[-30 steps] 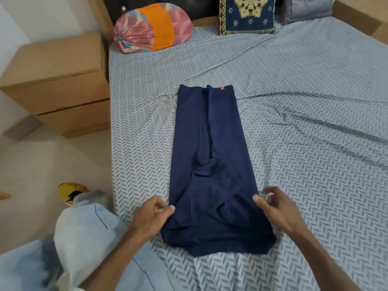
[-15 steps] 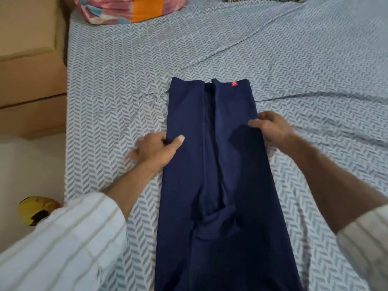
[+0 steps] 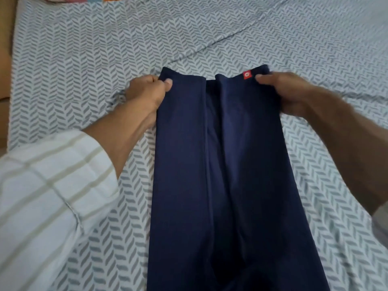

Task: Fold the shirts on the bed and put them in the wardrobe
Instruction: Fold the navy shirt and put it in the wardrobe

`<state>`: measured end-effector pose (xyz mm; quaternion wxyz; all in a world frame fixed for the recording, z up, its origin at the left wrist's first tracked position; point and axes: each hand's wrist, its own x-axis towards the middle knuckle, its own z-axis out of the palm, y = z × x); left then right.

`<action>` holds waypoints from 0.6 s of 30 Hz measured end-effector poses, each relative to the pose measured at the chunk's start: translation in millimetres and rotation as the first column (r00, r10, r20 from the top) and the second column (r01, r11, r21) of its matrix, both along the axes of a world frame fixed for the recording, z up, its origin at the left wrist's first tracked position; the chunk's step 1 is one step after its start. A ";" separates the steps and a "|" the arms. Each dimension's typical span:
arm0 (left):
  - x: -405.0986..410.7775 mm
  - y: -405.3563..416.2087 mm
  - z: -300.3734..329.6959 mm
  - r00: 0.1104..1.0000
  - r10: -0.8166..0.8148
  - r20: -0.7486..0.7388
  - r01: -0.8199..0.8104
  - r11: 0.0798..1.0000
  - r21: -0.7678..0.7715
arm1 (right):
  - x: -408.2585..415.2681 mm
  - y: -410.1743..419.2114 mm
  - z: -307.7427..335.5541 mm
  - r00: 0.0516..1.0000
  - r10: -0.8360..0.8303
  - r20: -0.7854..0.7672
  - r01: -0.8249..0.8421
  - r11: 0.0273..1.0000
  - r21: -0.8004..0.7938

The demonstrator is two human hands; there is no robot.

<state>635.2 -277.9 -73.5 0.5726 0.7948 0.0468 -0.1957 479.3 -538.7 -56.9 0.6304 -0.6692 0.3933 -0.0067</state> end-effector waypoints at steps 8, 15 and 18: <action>3.0 1.8 -8.8 0.999 -0.036 0.027 0.039 0.994 -0.099 | -4.0 5.0 -10.9 0.995 0.017 0.098 -0.014 1.000 -0.028; -21.5 23.7 28.4 0.978 -0.172 -0.116 0.141 0.961 -0.236 | -10.9 26.7 2.9 0.985 -0.147 0.092 0.147 0.989 0.004; -39.8 55.9 68.7 0.982 -0.172 -0.083 0.146 0.957 -0.252 | -20.0 45.4 35.8 0.983 -0.128 0.133 0.118 0.990 0.084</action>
